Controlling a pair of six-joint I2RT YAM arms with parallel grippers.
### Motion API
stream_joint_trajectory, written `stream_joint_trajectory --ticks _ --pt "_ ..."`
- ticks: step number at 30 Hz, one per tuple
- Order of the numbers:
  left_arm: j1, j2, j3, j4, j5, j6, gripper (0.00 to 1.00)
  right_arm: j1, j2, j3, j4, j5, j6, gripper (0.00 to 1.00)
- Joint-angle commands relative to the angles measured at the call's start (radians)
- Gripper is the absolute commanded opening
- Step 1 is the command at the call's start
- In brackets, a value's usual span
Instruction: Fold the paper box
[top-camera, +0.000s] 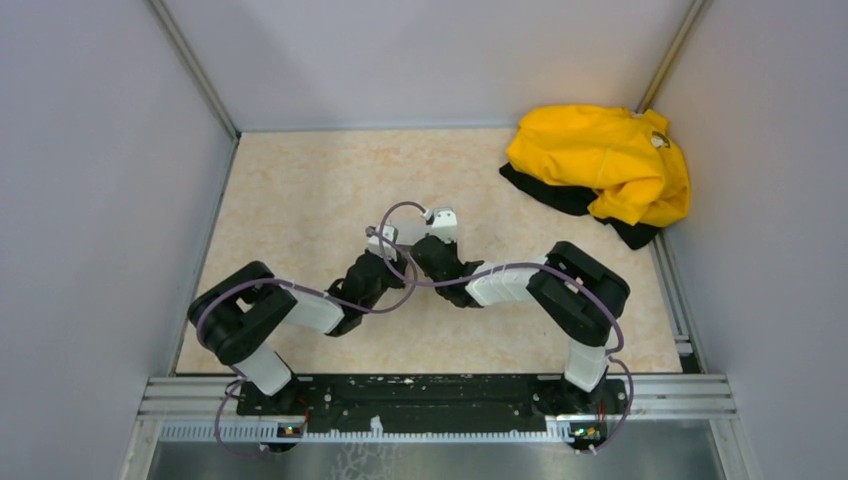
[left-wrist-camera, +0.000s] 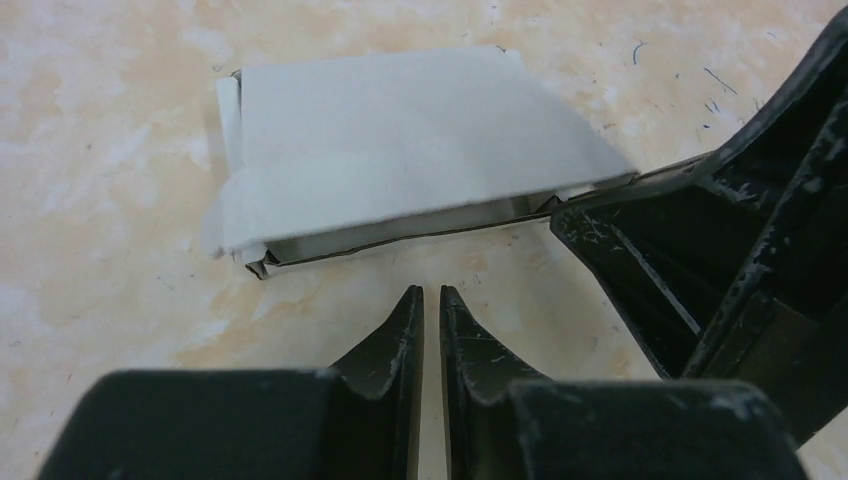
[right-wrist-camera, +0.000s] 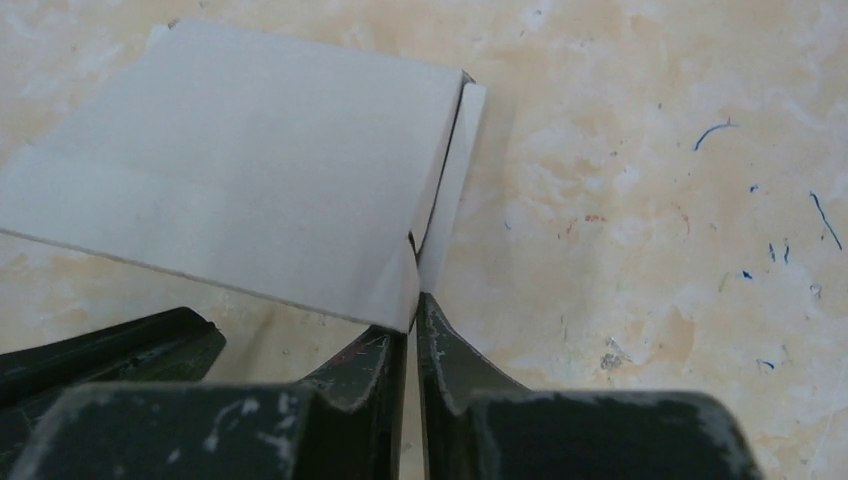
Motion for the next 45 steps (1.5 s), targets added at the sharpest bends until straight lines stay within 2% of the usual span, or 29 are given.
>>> stream_joint_trajectory --ticks 1,7,13,17,22,24,25,26,27,28,30,36,40,45 --pt "-0.005 -0.054 -0.027 0.03 -0.002 -0.015 0.16 0.015 -0.054 -0.023 -0.031 -0.014 0.038 0.13" --pt "-0.006 -0.151 -0.054 -0.071 -0.005 -0.048 0.19 0.015 -0.113 -0.052 -0.056 -0.017 0.044 0.27" --pt "-0.005 -0.241 -0.094 -0.132 -0.003 -0.055 0.19 0.015 -0.215 -0.094 -0.083 -0.013 0.048 0.27" --pt "-0.007 -0.405 -0.117 -0.274 0.005 -0.095 0.19 0.016 -0.36 -0.114 -0.146 0.001 0.047 0.27" --pt "-0.012 -0.684 -0.123 -0.506 -0.009 -0.13 0.21 0.014 -0.472 -0.086 -0.236 0.015 0.025 0.25" --pt "-0.012 -0.761 -0.108 -0.579 -0.04 -0.132 0.23 0.006 -0.476 -0.051 -0.242 -0.001 0.003 0.26" --pt "-0.012 -0.781 -0.099 -0.59 -0.059 -0.125 0.28 -0.004 -0.463 -0.025 -0.245 -0.019 -0.009 0.26" --pt "-0.01 -0.787 -0.089 -0.58 -0.077 -0.1 0.36 -0.017 -0.445 0.011 -0.25 -0.049 -0.019 0.26" --pt "-0.007 -0.774 -0.062 -0.585 -0.096 -0.082 0.43 -0.028 -0.417 0.049 -0.256 -0.077 -0.032 0.25" --pt "0.001 -0.742 -0.025 -0.596 -0.104 -0.064 0.46 -0.041 -0.385 0.088 -0.259 -0.105 -0.047 0.25" --pt "0.029 -0.643 0.092 -0.614 -0.07 -0.012 0.48 -0.071 -0.318 0.169 -0.284 -0.159 -0.072 0.25" --pt "0.199 -0.317 0.329 -0.639 0.193 0.028 0.32 -0.132 -0.141 0.365 -0.338 -0.296 -0.105 0.24" --pt "0.234 -0.226 0.376 -0.616 0.254 0.047 0.3 -0.156 -0.05 0.443 -0.371 -0.379 -0.105 0.23" --pt "0.239 -0.176 0.365 -0.59 0.302 0.039 0.28 -0.157 -0.008 0.417 -0.352 -0.439 -0.082 0.21"
